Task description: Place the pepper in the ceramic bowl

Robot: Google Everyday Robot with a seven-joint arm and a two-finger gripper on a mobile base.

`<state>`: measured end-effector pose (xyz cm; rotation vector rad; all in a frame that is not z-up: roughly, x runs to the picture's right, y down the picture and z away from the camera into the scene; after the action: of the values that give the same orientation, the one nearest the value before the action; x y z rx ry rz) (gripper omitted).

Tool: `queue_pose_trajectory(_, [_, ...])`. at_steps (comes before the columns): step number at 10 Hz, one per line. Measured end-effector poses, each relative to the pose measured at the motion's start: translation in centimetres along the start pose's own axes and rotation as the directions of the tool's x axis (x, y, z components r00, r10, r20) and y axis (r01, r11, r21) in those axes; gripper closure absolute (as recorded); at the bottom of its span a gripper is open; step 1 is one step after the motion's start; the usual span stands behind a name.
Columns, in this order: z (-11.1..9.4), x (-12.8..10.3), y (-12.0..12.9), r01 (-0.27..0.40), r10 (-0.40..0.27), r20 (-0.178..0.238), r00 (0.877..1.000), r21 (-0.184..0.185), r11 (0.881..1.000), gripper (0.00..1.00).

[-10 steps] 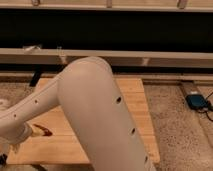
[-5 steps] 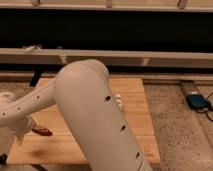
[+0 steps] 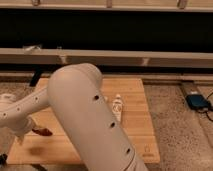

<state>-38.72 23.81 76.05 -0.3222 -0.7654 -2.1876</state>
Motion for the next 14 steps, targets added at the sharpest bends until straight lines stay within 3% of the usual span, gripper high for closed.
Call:
queue_pose_trajectory(6, [2.8,1.9,1.0,-0.020,0.021,0.043,0.999,-0.006,1.000,0.22])
queue_pose_trajectory(9, [3.7,2.4,0.8,-0.016,0.017,0.058,0.998,-0.015,1.000,0.48])
queue_pose_trajectory(11, [3.7,2.3,1.3,-0.016,0.016,0.104,0.994,-0.002,1.000,0.68])
queue_pose_trajectory(14, [0.1,1.8,1.6,0.008,-0.012,0.100,0.995,0.049,0.999,0.98])
